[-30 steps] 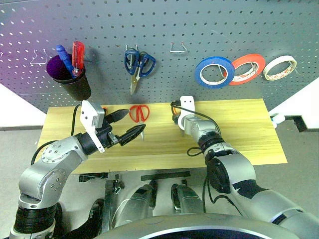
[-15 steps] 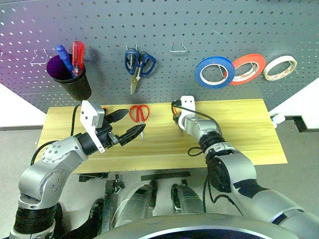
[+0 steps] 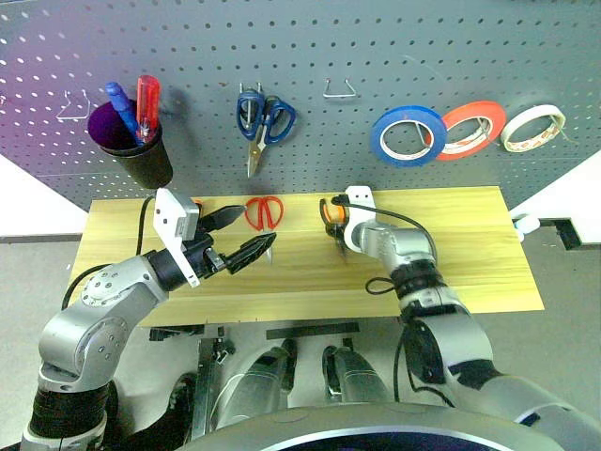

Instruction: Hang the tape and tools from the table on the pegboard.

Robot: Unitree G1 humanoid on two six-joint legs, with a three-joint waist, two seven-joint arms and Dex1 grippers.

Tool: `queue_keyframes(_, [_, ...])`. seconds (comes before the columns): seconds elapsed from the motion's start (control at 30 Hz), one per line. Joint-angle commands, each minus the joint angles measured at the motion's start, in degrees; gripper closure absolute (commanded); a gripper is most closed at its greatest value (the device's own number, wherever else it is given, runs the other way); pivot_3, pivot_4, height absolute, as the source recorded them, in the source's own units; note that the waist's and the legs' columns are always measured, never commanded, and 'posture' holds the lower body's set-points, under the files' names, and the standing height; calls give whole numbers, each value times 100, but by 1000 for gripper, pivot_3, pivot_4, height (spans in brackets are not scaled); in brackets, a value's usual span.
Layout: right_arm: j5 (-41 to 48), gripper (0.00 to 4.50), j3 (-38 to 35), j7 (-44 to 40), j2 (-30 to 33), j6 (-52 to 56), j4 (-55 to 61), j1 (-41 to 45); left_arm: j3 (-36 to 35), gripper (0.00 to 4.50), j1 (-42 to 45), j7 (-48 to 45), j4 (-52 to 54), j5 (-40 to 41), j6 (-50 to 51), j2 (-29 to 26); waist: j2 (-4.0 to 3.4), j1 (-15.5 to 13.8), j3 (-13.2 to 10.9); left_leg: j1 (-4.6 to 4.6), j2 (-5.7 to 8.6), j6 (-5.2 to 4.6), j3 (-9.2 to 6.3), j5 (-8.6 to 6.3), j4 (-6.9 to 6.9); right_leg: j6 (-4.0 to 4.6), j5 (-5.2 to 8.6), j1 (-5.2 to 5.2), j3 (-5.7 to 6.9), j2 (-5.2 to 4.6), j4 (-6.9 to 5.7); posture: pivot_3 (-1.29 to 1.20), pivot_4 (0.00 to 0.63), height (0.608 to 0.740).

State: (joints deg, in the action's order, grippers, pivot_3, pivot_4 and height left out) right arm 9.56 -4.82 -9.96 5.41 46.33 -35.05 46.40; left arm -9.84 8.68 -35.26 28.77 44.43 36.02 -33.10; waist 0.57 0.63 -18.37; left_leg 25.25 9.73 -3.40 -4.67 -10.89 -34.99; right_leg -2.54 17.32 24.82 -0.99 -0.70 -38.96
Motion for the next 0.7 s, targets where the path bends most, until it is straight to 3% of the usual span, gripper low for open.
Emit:
queue_keyframes(0.03, [203, 2398, 57, -174, 108, 609, 1289, -353, -17, 0, 38, -114, 31, 11, -94, -12, 0, 6, 0, 15, 0, -6, 0, 4, -3, 0, 0, 14, 1, 0, -2, 47, 350, 740])
queue_keyframes(0.27, [925, 2398, -124, -774, 198, 1293, 3004, -1235, 73, 0, 235, -250, -148, -104, -172, -9, 0, 30, -2, 19, -1, -8, 0, 5, -1, 0, 0, 18, 0, 0, -1, 21, 348, 740])
queue_keyframes(0.5, [837, 2398, 50, -1375, 732, 228, 3281, -1928, -2, 0, 364, -317, -306, -38, -133, 8, 7, 8, -10, 20, -1, -1, 1, -1, -6, -1, -1, 14, 1, -3, 2, 3, 349, 740])
queue_keyframes(0.7, [1070, 2398, -200, -1511, 671, -479, 3588, -2186, -104, 0, 303, -345, -249, 20, -72, -63, 12, 57, -15, 19, -2, -9, 1, 4, -5, -1, -1, 16, 1, -3, 0, -3, 347, 740])
